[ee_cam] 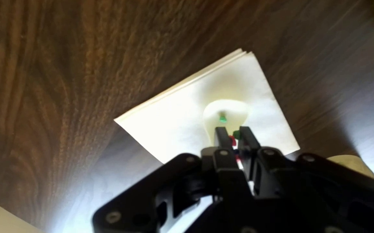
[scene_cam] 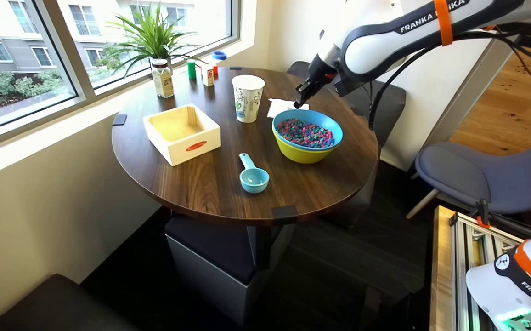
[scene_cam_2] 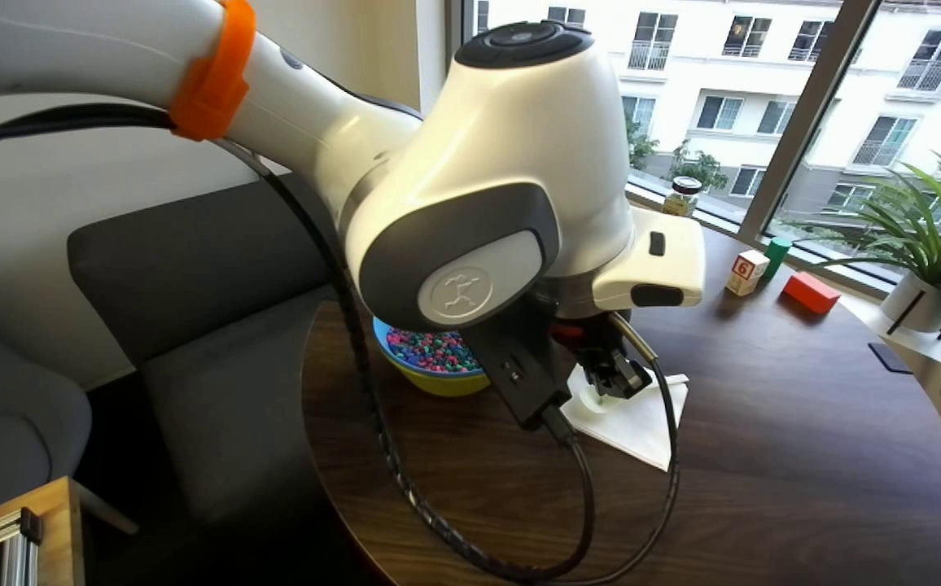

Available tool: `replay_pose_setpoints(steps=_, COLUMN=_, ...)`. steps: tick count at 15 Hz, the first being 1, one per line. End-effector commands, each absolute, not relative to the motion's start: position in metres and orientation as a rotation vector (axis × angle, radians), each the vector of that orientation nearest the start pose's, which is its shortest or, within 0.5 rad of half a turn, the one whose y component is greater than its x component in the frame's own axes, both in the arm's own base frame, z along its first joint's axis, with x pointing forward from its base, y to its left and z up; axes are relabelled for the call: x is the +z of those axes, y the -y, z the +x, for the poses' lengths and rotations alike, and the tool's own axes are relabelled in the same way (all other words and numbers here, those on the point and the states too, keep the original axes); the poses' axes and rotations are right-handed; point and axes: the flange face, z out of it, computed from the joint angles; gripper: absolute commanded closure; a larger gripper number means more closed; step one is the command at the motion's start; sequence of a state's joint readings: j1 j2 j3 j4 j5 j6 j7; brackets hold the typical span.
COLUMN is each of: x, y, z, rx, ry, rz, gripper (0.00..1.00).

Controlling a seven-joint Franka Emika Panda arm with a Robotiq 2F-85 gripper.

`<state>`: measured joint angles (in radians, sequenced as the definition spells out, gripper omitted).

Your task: Pick up some of the substance from the blue bowl and put it onto the white spoon to the right of the bowls

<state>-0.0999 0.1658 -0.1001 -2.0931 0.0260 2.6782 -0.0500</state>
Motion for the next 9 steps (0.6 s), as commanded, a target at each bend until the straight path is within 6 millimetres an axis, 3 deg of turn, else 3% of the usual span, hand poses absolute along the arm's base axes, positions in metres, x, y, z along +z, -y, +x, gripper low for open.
replay_pose_setpoints(steps=1, x=0.3805, y=0.1193, z=0.6011, rx=-0.661, ry=-0.293, rz=-3.104, gripper=0.97)
replay_pose_setpoints(steps=9, x=0.3753, y=0.1202, z=0.6050, rx=-0.664, ry=-0.323, rz=-3.095, gripper=0.97)
